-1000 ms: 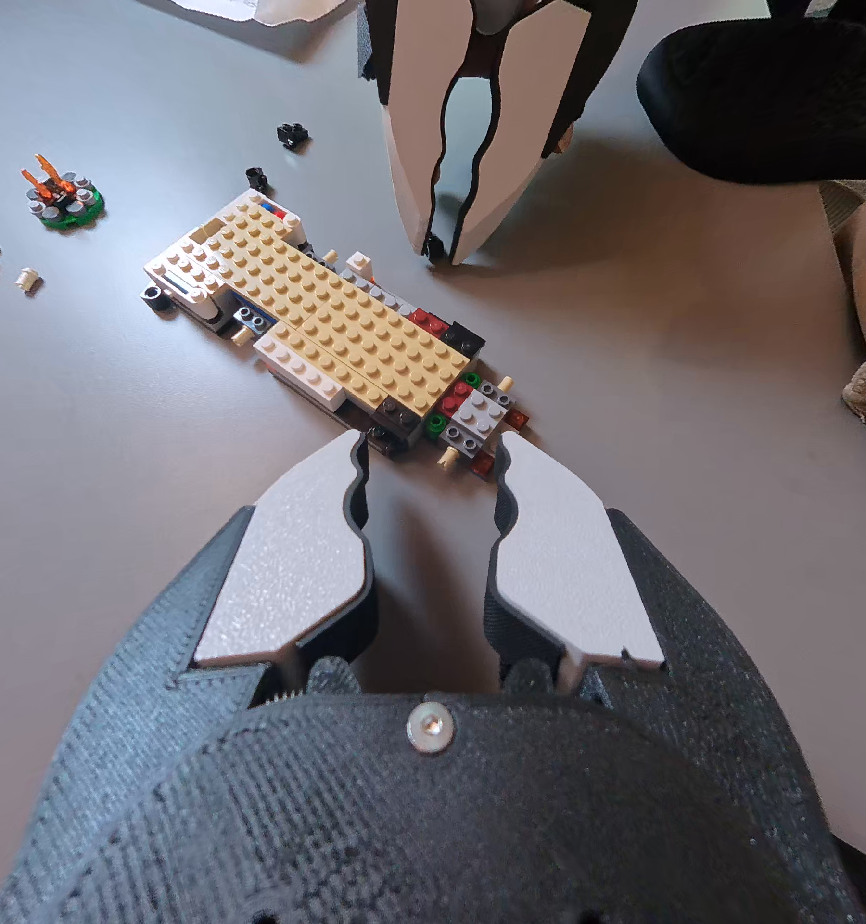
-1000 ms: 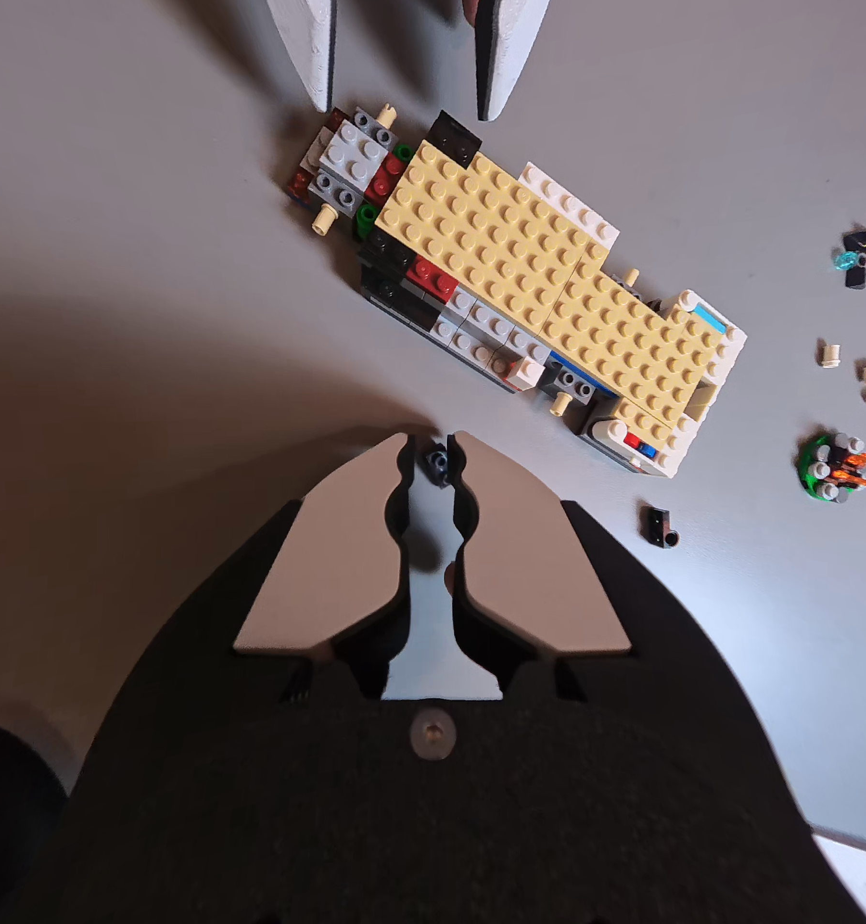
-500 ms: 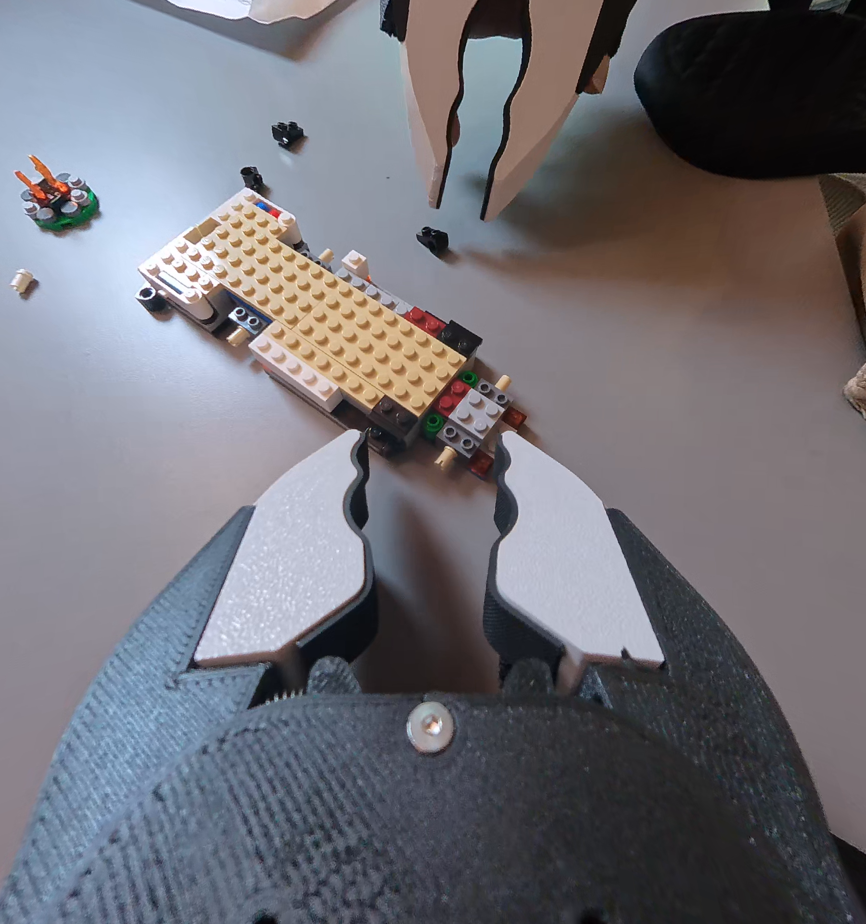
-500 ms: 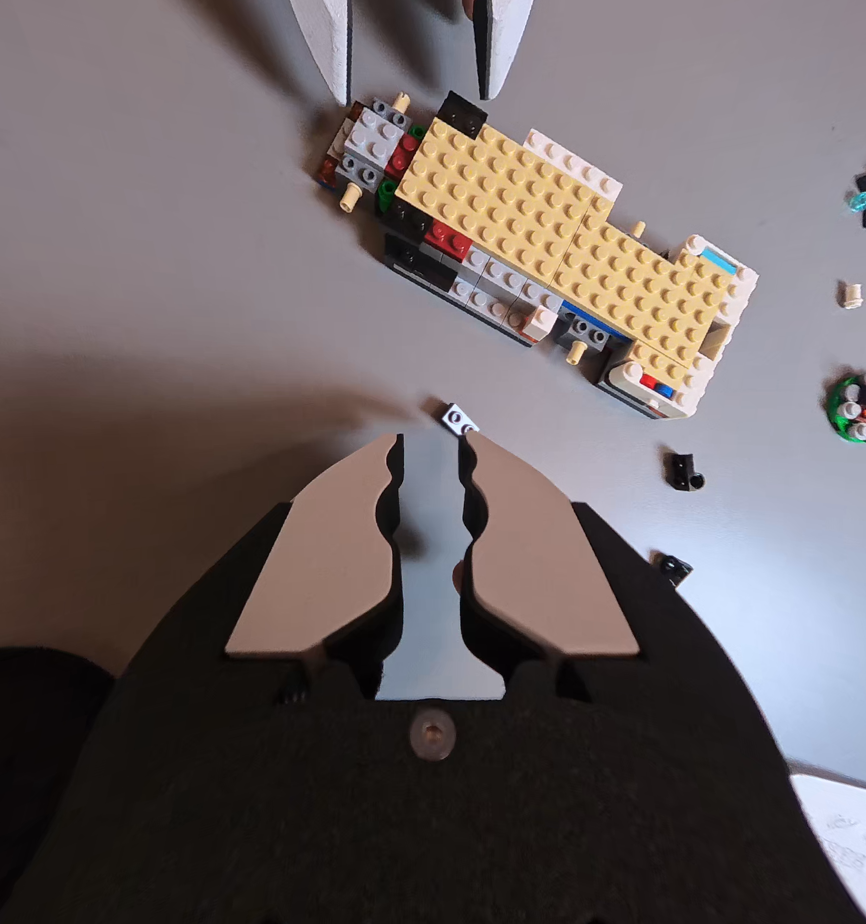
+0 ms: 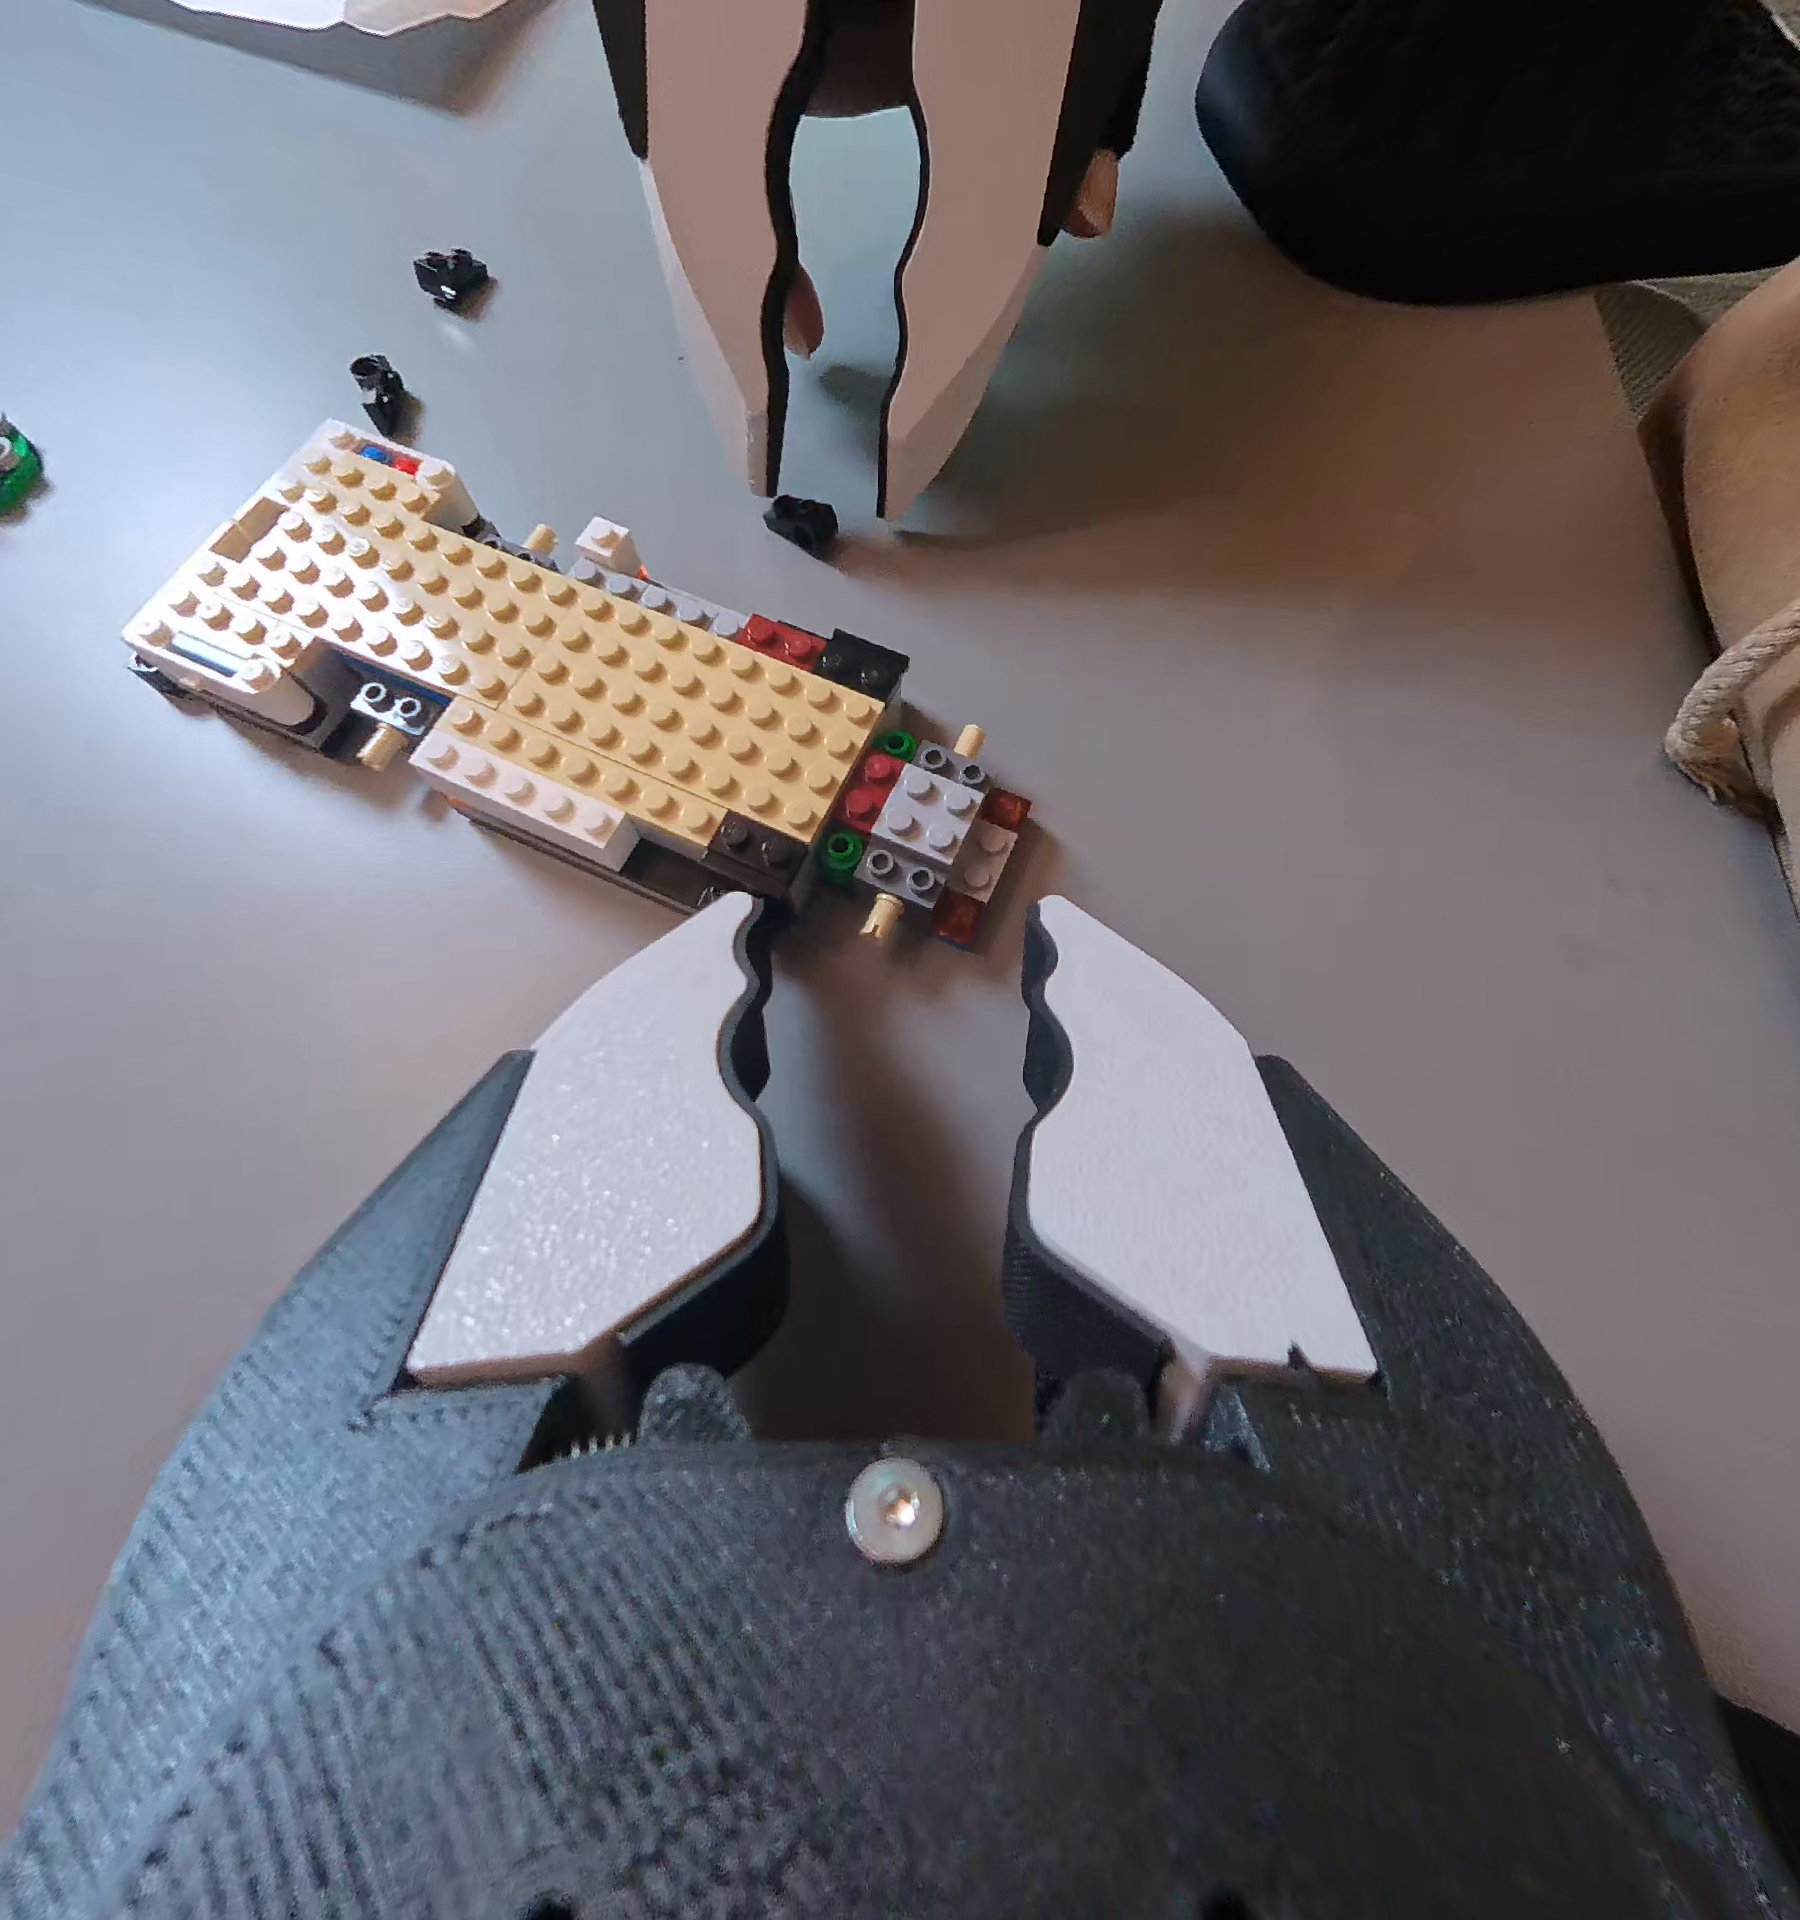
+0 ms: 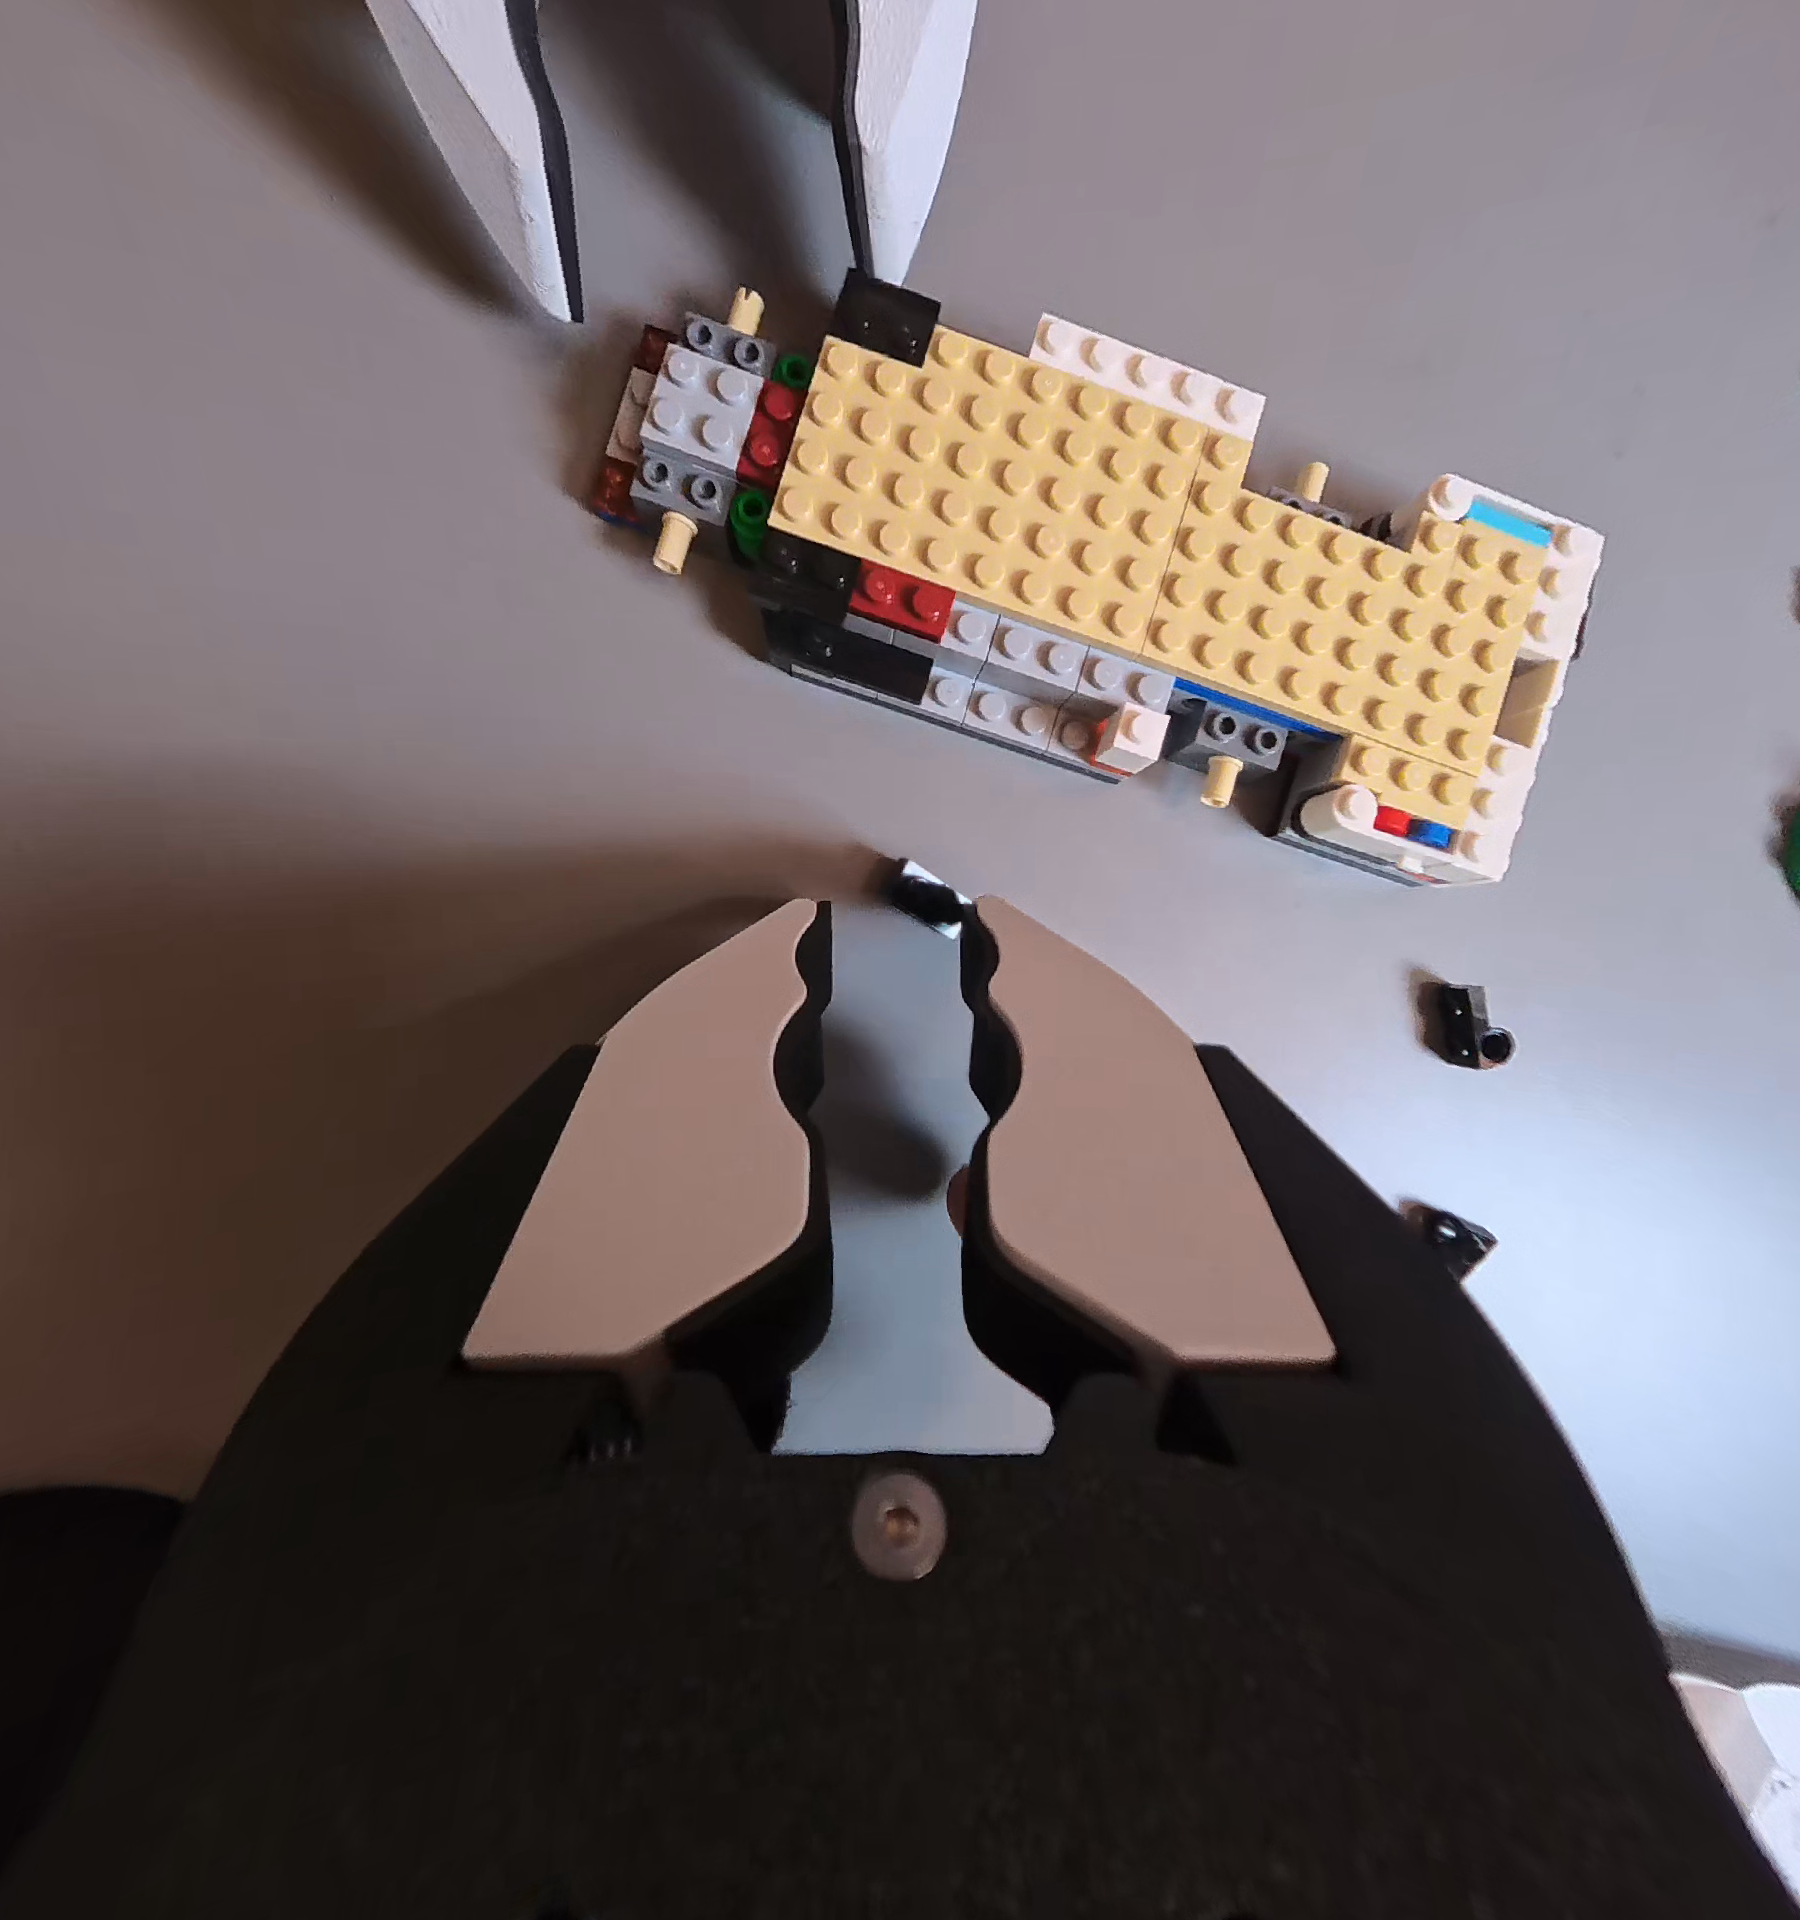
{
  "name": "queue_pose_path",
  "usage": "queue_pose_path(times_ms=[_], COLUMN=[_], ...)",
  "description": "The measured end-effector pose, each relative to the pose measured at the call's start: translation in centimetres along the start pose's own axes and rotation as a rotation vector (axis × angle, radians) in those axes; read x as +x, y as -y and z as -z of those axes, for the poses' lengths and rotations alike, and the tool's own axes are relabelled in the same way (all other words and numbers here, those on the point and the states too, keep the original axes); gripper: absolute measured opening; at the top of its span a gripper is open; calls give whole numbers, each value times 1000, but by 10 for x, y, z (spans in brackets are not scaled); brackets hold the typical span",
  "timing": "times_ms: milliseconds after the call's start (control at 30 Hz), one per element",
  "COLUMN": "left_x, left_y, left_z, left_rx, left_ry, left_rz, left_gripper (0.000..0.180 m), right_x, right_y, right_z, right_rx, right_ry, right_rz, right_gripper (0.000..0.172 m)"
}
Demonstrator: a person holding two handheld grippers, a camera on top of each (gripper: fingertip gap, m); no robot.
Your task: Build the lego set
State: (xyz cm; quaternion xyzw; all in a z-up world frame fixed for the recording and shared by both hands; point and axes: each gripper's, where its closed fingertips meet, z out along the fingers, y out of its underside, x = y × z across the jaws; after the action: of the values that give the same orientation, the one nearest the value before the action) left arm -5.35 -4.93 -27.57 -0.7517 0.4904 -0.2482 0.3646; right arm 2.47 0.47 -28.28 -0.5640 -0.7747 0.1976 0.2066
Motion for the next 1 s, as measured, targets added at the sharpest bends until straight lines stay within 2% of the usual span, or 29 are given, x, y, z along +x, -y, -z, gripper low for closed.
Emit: queue_pose_path(times_ms=[200, 467, 767, 1000], left_x=[-5, 1, 3, 5], left_y=[-2, 0, 1, 3], left_z=[0, -4, -5, -8], left_rx=[-10, -13, -12, -12], left_ry=[31, 23, 18, 25], left_rz=[-2, -25, -31, -46], left_gripper=[45, 44, 44, 40], right_x=[2, 3, 3, 2], right_y=[0, 0, 2, 3], right_z=[5, -3, -7, -7], right_rx=[6, -2, -31, -23], right_ry=[-37, -17, -17, -32], right_rz=[-50, -226, -216, -176], right_gripper=[24, 26, 17, 17])
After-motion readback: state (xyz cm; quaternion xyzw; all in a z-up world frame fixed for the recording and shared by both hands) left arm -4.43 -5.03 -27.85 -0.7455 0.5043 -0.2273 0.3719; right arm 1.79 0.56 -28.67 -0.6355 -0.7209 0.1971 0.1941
